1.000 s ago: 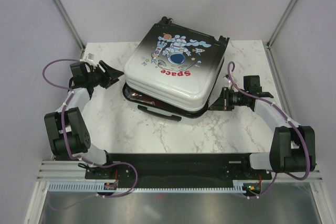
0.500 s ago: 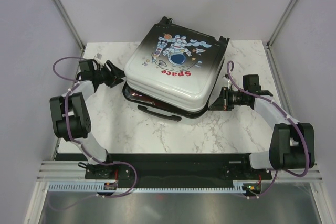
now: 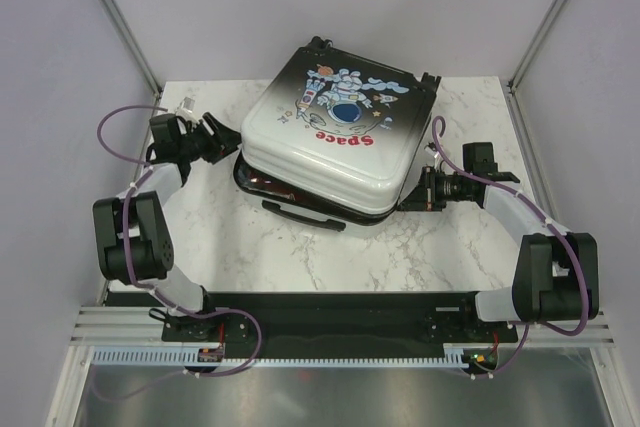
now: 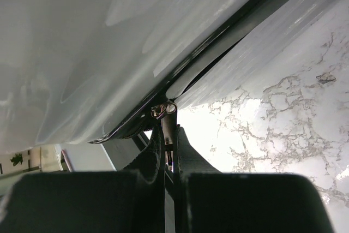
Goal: Pack the luggage
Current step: Zip the luggage at the center of the board.
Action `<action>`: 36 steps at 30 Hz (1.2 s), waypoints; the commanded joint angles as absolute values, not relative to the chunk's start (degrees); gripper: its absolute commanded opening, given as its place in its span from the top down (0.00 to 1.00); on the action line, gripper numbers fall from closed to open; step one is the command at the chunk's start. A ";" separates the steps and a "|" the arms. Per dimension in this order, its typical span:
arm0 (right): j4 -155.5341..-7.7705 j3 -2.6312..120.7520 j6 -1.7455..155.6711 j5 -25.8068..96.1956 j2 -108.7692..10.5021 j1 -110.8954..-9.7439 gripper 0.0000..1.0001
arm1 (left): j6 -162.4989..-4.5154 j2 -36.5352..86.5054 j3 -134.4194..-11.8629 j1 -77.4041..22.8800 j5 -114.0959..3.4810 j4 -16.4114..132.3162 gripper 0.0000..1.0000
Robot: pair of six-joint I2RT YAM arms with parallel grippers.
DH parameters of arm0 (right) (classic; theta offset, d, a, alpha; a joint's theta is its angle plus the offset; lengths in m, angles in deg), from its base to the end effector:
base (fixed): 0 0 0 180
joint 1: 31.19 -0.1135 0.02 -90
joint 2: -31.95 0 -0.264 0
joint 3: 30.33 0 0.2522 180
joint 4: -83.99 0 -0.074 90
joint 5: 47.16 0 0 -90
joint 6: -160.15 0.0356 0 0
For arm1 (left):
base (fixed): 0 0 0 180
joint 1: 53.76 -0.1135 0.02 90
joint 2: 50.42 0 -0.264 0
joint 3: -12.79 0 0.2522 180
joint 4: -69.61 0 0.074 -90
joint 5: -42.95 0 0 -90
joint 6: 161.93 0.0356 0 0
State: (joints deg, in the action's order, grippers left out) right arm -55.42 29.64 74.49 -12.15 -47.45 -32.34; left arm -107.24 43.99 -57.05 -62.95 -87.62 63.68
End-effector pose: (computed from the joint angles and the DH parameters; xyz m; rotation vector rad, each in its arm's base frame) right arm 0.2558 0.0343 0.2073 -0.2659 2.3936 1.2706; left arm 0.3558 0.0341 0.2206 -0.3798 2.0857 -1.0147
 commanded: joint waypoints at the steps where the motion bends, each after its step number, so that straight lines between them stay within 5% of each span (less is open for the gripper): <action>1: -52.10 30.01 72.87 -12.54 -48.30 -33.30 1.00 | -112.53 37.48 -55.29 -59.83 -96.35 71.05 0.35; 13: -51.93 29.92 72.35 -11.92 -48.91 -34.62 1.00 | -117.80 28.78 -50.11 -58.16 -95.12 73.07 0.35; 25: -50.96 30.53 71.56 -10.96 -50.67 -35.94 1.00 | -136.87 24.03 -34.56 -56.93 -93.46 95.66 0.33; 36: -48.94 30.36 70.68 -9.02 -51.20 -38.75 1.00 | -135.57 12.00 -30.76 -57.19 -80.73 86.89 0.33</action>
